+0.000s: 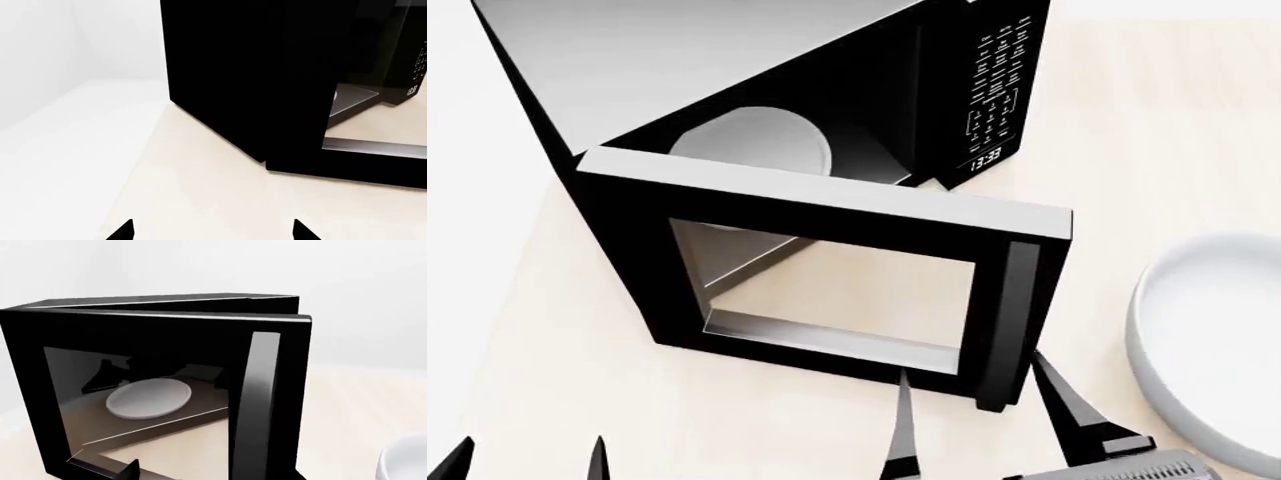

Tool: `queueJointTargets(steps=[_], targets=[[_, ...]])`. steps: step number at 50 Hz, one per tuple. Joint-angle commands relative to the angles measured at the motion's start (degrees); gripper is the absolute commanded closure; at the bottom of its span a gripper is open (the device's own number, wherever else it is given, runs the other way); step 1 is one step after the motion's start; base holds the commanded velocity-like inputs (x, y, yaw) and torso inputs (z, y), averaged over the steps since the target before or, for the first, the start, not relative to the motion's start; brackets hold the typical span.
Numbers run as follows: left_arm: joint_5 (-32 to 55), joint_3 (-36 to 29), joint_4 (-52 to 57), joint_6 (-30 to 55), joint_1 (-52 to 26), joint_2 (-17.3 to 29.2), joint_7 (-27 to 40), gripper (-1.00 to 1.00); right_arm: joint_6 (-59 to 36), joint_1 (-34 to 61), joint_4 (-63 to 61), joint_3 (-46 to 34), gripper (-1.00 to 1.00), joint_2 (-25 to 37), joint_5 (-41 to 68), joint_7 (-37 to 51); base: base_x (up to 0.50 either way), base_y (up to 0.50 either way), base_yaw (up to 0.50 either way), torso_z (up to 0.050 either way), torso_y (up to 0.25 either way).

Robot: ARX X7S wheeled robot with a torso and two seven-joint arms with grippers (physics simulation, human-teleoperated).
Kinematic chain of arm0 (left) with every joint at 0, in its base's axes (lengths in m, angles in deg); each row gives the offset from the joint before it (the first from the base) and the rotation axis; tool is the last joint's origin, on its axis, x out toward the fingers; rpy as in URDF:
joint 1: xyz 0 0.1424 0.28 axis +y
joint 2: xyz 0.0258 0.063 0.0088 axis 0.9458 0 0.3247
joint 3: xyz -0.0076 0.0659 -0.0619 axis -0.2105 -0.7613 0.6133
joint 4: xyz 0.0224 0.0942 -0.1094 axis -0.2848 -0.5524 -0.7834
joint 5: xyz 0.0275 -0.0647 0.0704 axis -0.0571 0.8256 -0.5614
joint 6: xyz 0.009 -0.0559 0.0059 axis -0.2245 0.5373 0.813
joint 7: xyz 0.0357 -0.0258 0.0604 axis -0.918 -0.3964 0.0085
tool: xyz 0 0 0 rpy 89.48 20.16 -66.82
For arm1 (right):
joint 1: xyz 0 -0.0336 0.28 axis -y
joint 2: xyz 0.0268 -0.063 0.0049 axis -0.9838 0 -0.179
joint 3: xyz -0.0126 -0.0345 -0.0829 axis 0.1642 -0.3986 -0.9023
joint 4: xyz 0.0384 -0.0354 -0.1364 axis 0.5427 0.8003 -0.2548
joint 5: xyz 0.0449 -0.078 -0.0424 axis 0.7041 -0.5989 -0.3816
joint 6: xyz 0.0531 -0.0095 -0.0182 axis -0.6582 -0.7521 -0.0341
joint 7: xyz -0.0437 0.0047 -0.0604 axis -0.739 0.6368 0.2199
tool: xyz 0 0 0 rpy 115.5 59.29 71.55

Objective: Open the microwave.

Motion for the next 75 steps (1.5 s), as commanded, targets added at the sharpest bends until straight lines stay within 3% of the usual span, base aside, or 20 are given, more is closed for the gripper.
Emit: queueJointTargets(steps=[1,17,26,31,33,34,36,39,46,56,62,67,72,75], targets=[[-0.05,-0.28,0.04,-0.10,-0.05,0.15,0.19,-1.00,2.78,-2.52,-2.25,3.43,-1.00,1.71,2.97,-0.31,0.00,0.00,0.00,0.000,0.000],[0.09,-0.57,-0.16,-0.38,-0.14,0.26,0.41,-1.00,0.92,-5.45,-9.06,6.31,-1.00,4.52,4.73,2.32,0.00,0.00,0.00,0.000,0.000],[0.48,-0.63,0.00,-0.28,-0.13,0.40,0.46,-1.00,-18.14,-2.08,-26.24,7.18,-1.00,10.57,8.29,12.14,0.00,0.00,0.00,0.000,0.000],[0.63,-0.73,0.19,-0.14,-0.12,0.51,0.51,-1.00,-32.52,6.48,-35.56,7.60,-1.00,13.02,14.96,20.71,0.00,0.00,0.00,0.000,0.000],[0.63,-0.76,0.18,-0.12,-0.14,0.55,0.54,-1.00,-31.54,8.87,-35.68,4.81,-1.00,16.43,17.55,25.38,0.00,0.00,0.00,0.000,0.000],[0.75,-0.75,0.09,-0.08,-0.21,0.54,0.51,-1.00,-26.58,17.47,-35.76,-3.79,-1.00,25.02,25.11,33.97,0.00,0.00,0.00,0.000,0.000],[0.80,-0.79,0.21,-0.06,-0.15,0.60,0.52,-1.00,-19.37,32.83,-35.75,-19.33,-1.00,34.52,32.32,47.08,0.00,0.00,0.00,0.000,0.000],[0.91,-0.76,0.59,0.00,-0.01,0.74,0.61,-1.00,-16.68,46.85,-35.74,-31.76,-1.00,37.90,37.09,54.51,0.00,0.00,0.00,0.000,0.000],[1.05,-0.83,0.95,-0.01,0.22,0.90,0.77,-1.00,-27.06,64.46,-33.49,-32.35,-1.00,34.18,53.19,61.39,0.00,0.00,0.00,0.000,0.000],[1.30,-0.87,1.21,0.06,0.28,1.10,0.94,-1.00,-33.76,77.63,-29.00,-31.79,-1.00,30.90,64.26,64.54,0.00,0.00,0.00,0.000,0.000],[1.30,-0.97,1.14,-0.08,0.30,1.10,1.06,-1.00,-34.25,79.73,-21.65,-31.46,-1.00,29.45,63.63,59.66,0.00,0.00,0.00,0.000,0.000],[1.24,-1.18,0.75,-0.29,0.19,1.04,1.02,-1.00,-32.93,82.21,-12.19,-30.46,-1.00,26.72,64.79,47.39,0.00,0.00,0.00,0.000,0.000],[1.30,-1.23,0.75,-0.34,0.15,1.12,1.07,-1.00,-34.18,83.71,-9.24,-30.97,-1.00,25.61,65.57,45.58,0.00,0.00,0.00,0.000,0.000],[1.58,-1.16,0.93,-0.28,0.17,1.23,1.05,-1.00,-34.51,84.87,2.53,-31.19,-1.00,21.93,70.46,42.93,0.00,0.00,0.00,0.000,0.000]])
